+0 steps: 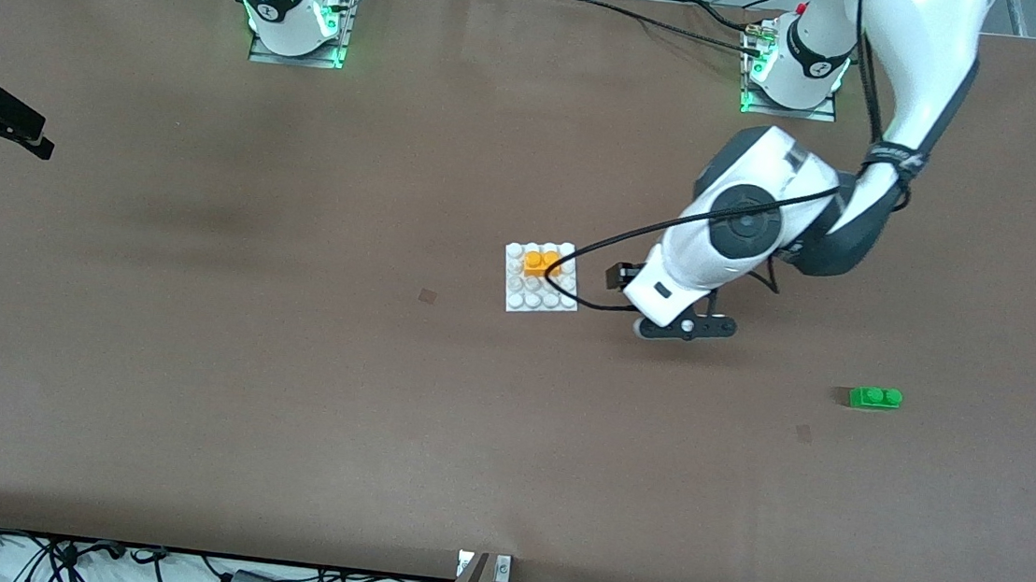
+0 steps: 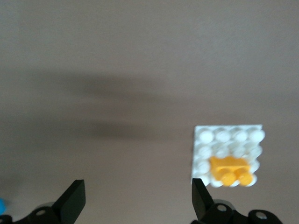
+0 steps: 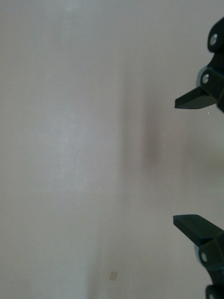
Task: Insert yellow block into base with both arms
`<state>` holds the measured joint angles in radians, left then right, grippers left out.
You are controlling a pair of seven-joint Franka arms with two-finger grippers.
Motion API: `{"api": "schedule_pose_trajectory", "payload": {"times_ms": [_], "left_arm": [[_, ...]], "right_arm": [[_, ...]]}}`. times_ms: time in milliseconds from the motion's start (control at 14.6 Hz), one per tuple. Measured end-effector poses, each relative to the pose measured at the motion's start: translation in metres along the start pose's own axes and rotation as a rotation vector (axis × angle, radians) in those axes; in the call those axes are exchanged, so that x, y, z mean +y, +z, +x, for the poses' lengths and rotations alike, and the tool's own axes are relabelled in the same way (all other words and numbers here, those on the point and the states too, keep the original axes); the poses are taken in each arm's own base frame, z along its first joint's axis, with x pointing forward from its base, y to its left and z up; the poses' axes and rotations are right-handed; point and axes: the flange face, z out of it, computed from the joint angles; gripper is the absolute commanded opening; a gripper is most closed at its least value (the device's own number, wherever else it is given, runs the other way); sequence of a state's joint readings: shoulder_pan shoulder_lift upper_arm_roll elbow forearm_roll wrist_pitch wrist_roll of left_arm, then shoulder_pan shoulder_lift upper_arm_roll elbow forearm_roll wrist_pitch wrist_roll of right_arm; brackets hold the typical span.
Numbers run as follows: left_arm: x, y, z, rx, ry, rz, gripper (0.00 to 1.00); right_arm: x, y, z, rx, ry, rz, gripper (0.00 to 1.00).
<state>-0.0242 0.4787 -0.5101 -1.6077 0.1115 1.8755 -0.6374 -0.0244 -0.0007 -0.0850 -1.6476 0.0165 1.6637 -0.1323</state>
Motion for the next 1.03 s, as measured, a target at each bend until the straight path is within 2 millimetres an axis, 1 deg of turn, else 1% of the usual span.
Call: {"api": "schedule_pose_trajectory", "payload": {"times_ms": [206,343,481,618,687,755,824,1030], "left_arm": [[-0.044,-0.024,0.008,-0.018,0.081,0.031,1.0],[-0.088,-0.048,0.014,-0.031,0.127,0.038,1.0],[-0.139,-0.077,0.018,-0.031,0.184,0.038,1.0],[-0.18,-0.108,0.01,-0.03,0.188,0.035,1.0],[-0.192,-0.121,0.003,-0.032,0.182,0.035,1.0],[-0.199,-0.131,-0.004,-0.031,0.179,0.038,1.0],[-0.203,-0.139,-0.013,-0.024,0.175,0.041,1.0],[-0.204,-0.155,-0.035,0.009,0.176,0.048,1.0]], "right_arm": [[0.0,0.0,0.0,0.0,0.0,0.0,1.0],[0.0,0.0,0.0,0.0,0.0,0.0,1.0],[0.0,0.0,0.0,0.0,0.0,0.0,1.0],[0.0,0.0,0.0,0.0,0.001,0.0,1.0],[0.0,0.0,0.0,0.0,0.001,0.0,1.0],[0.001,0.0,0.0,0.0,0.001,0.0,1.0],[0.001,0.0,0.0,0.0,0.001,0.0,1.0],[0.001,0.0,0.0,0.0,0.001,0.0,1.0]]}}
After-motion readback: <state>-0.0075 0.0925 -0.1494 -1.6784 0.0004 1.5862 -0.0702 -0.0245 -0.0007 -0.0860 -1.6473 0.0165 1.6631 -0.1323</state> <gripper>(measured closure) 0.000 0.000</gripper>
